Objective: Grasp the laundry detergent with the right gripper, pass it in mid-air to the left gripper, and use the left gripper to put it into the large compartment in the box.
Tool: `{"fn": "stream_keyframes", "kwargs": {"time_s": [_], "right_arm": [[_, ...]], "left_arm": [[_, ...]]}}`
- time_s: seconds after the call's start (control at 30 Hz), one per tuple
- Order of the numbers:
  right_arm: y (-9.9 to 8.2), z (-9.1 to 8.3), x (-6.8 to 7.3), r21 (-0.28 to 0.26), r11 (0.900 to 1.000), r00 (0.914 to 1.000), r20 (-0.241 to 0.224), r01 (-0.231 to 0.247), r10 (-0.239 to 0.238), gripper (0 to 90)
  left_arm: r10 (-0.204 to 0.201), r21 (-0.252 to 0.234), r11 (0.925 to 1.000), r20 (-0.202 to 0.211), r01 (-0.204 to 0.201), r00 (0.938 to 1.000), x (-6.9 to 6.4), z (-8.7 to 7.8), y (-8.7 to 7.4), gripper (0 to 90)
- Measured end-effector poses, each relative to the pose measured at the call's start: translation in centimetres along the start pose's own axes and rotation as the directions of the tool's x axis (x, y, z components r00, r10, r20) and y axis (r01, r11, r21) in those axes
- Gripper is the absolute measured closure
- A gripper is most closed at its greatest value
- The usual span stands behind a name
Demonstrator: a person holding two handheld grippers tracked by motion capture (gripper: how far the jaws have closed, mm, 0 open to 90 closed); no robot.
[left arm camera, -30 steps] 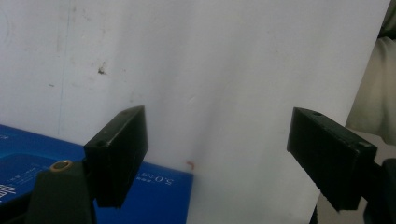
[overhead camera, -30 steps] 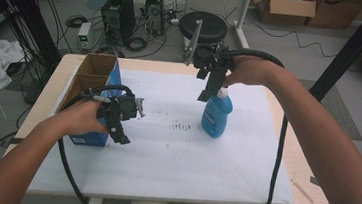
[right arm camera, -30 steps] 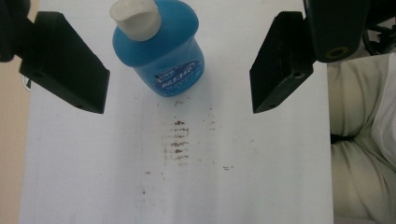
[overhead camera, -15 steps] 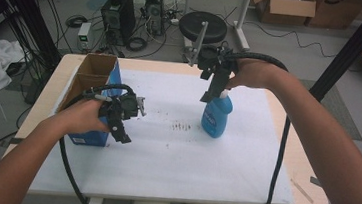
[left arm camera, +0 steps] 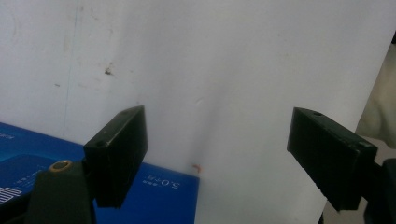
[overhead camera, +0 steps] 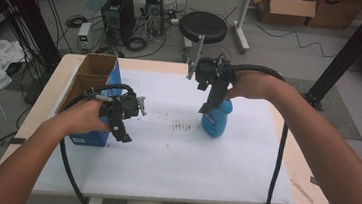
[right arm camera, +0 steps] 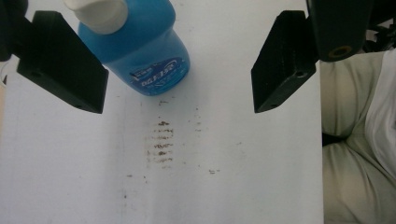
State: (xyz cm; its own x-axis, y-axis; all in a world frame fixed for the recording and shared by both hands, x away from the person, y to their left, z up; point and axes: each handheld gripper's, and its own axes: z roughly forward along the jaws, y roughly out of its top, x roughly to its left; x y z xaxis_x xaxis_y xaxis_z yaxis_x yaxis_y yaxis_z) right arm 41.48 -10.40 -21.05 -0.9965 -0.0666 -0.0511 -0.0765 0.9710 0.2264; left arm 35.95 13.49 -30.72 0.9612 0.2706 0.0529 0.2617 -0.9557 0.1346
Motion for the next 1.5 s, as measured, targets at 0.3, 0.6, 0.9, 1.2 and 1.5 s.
{"fn": "stream_keyframes", "kwargs": {"time_s": [0.3, 0.6, 0.9, 1.2, 1.5], "right_arm": [[-1.4, 1.1, 1.3, -0.026, 0.9993, 0.9995, -0.018, -0.026, 0.026, 19.0], [-2.9, 2.7, 3.1, -0.029, 0.9992, 0.9987, -0.043, -0.027, 0.025, 19.0], [-4.4, 4.4, 4.4, -0.029, 0.9982, 0.9978, -0.043, -0.052, 0.050, 19.3], [-6.4, 6.0, 5.3, -0.047, 0.9921, 0.9928, -0.033, -0.116, 0.115, 19.5], [-8.7, 6.7, 5.8, -0.085, 0.9773, 0.9810, -0.020, -0.194, 0.193, 19.5]], "left_arm": [[-0.004, 0.000, 1.0000, -0.002, 0.004, 1.0000, 0.1, 0.2, 0.0, 20.9], [-0.004, 0.000, 1.0000, -0.009, 0.004, 1.0000, 0.0, 0.2, 0.1, 20.9], [-0.002, -0.003, 1.0000, -0.012, 0.002, 0.9999, -0.1, 0.4, 0.3, 20.9], [-0.002, 0.003, 1.0000, -0.009, 0.002, 1.0000, -0.3, 0.8, 0.3, 20.9], [-0.011, 0.000, 0.9999, -0.009, 0.011, 0.9999, -0.3, 0.8, 0.2, 20.9]]}}
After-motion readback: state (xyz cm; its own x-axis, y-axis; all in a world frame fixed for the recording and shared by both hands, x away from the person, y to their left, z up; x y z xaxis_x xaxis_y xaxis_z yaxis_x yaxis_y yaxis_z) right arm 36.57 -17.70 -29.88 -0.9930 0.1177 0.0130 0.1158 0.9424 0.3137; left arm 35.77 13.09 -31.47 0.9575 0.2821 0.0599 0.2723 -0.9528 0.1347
